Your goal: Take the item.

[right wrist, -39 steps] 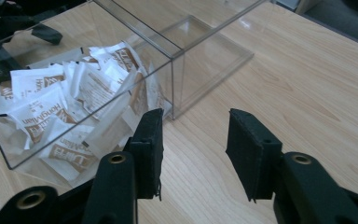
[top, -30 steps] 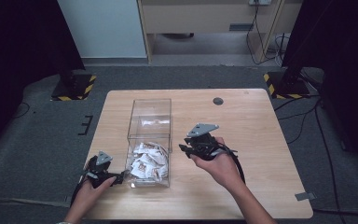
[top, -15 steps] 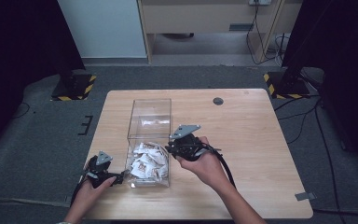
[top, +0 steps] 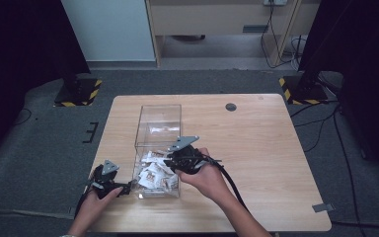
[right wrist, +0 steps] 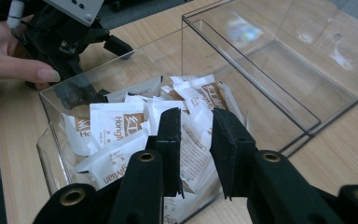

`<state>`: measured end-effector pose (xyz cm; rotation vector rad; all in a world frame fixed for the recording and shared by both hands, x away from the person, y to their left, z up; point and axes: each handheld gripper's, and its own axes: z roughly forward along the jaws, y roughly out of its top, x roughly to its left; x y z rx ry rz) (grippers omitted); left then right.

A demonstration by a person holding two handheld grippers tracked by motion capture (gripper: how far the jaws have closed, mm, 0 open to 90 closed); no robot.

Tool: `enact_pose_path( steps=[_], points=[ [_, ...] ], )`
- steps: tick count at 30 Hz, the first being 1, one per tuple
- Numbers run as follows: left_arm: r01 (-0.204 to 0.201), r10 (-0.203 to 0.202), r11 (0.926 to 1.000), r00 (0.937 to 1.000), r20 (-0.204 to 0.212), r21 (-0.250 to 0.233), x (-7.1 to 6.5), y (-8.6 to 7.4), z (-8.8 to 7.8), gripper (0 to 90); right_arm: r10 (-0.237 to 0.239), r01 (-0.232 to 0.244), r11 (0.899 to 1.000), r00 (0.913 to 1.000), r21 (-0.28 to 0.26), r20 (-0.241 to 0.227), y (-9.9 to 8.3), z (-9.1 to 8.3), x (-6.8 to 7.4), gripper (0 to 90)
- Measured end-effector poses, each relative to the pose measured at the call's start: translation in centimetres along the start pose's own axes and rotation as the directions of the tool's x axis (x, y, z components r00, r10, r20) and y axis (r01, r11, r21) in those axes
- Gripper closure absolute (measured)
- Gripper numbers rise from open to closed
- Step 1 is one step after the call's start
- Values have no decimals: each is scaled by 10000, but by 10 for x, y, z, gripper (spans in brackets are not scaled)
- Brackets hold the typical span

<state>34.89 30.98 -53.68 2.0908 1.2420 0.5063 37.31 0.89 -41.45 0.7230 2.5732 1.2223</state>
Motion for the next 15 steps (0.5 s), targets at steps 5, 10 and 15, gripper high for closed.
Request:
enact_pose_path(
  steps=[5,10,15],
  points=[
    [3,-3,10000,10000,0,1,0,0,0,0,-30,31,9999,10000,133,-92,0,8,4,694],
    [-11,11,10000,10000,13,0,0,0,0,0,-150,155,9994,9998,314,-166,-1,17,9,685],
    [-13,13,10000,10000,15,2,0,0,0,0,-239,248,9986,9995,458,-190,-3,25,13,685]
  ],
)
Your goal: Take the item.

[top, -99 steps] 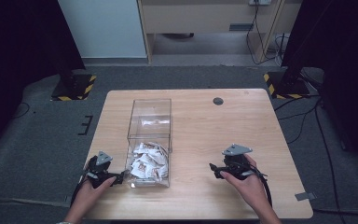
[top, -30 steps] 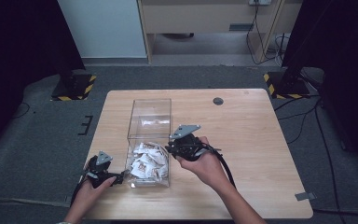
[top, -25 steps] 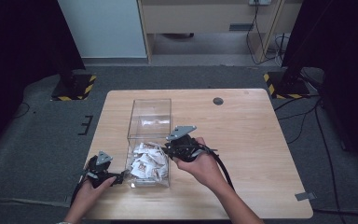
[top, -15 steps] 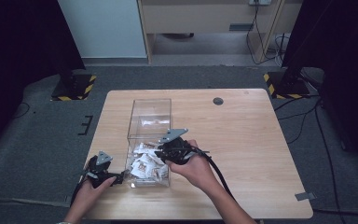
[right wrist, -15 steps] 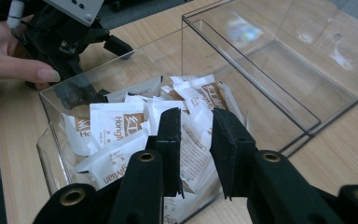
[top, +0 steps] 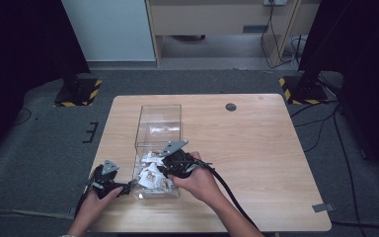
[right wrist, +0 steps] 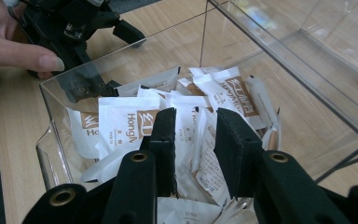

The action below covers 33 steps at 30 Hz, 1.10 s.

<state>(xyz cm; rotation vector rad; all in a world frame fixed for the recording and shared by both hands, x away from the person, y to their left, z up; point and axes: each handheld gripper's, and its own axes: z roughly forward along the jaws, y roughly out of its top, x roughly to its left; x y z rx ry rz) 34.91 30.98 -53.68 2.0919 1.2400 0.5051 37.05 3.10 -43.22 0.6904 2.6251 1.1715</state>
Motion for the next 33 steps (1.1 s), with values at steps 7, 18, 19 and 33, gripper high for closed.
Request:
enact_pose_path(
  steps=[7,18,19,33],
  points=[
    [1,-1,10000,10000,-1,0,0,0,0,0,-161,159,9993,9998,337,73,-2,8,2,686],
    [1,-1,10000,10000,0,0,0,0,0,0,-126,118,9986,9998,519,150,-6,15,1,712],
    [1,-1,10000,10000,0,0,0,0,0,0,-107,100,9984,9999,552,126,-6,15,0,721],
    [2,-2,10000,10000,1,0,0,0,0,0,-267,267,9984,9996,506,-1,-7,13,0,891]
  ],
)
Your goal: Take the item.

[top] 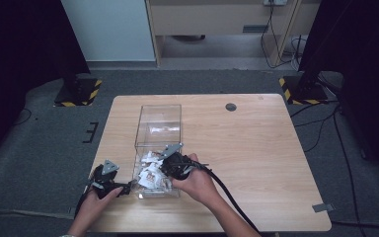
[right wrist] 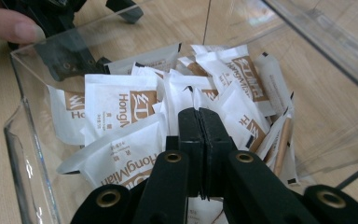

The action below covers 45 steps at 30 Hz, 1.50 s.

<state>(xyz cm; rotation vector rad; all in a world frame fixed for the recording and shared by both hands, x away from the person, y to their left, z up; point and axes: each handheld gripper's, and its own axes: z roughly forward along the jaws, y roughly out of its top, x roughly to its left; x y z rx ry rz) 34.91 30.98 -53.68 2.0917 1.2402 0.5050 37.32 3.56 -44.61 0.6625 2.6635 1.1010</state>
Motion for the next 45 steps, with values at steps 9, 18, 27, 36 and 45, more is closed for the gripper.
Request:
enact_pose_path(
  steps=[9,18,27,36,45],
  points=[
    [-3,3,10000,10000,-1,1,0,0,0,0,79,-77,9978,10000,-658,20,4,-17,1,892],
    [-3,3,10000,10000,-2,1,0,0,0,0,237,-228,9933,9997,-1130,61,11,-38,-6,892],
    [-3,3,10000,10000,-1,3,0,0,0,0,302,-278,9891,9994,-1443,146,14,-54,-12,892],
    [-2,2,10000,10000,-2,-1,0,0,0,0,321,-282,9865,9992,-1612,219,15,-65,-15,892],
    [-1,1,10000,10000,-1,0,0,0,0,0,413,-350,9838,9986,-1760,320,16,-75,-22,892]
  ],
)
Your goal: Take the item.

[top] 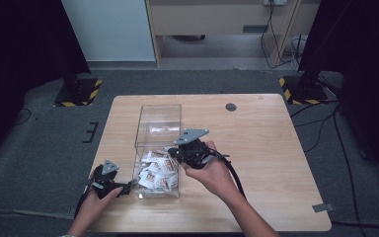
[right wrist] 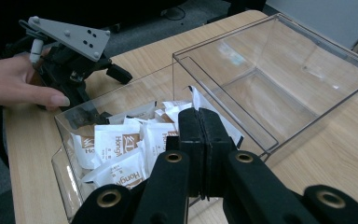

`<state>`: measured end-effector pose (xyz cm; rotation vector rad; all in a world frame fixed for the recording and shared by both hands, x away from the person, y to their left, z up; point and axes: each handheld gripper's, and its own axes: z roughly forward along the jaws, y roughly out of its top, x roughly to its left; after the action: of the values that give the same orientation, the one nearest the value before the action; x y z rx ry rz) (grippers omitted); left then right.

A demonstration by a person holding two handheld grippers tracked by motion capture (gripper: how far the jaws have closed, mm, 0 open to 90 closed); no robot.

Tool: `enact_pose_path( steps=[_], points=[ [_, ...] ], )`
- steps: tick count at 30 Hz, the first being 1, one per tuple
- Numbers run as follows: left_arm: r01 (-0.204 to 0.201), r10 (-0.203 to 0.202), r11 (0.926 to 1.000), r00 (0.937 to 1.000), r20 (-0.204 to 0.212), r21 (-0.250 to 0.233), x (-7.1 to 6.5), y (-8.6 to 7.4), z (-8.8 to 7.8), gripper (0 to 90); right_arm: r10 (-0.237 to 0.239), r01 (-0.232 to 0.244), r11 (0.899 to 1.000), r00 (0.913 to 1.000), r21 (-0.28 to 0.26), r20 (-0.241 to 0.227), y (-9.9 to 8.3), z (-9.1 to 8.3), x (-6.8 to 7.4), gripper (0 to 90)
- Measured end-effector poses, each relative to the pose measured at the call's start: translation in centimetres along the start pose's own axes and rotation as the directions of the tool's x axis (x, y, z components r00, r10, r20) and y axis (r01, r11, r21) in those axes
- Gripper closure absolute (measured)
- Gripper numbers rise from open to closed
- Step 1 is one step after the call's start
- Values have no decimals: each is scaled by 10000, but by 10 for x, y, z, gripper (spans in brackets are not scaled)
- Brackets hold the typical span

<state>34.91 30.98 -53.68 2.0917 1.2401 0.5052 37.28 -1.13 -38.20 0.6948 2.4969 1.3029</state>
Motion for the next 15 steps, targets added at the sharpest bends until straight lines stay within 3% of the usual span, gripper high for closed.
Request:
enact_pose_path(
  steps=[15],
  points=[
    [1,-1,10000,10000,0,-1,0,0,0,0,45,-44,10000,9996,-49,270,-2,-13,-13,892]
  ],
)
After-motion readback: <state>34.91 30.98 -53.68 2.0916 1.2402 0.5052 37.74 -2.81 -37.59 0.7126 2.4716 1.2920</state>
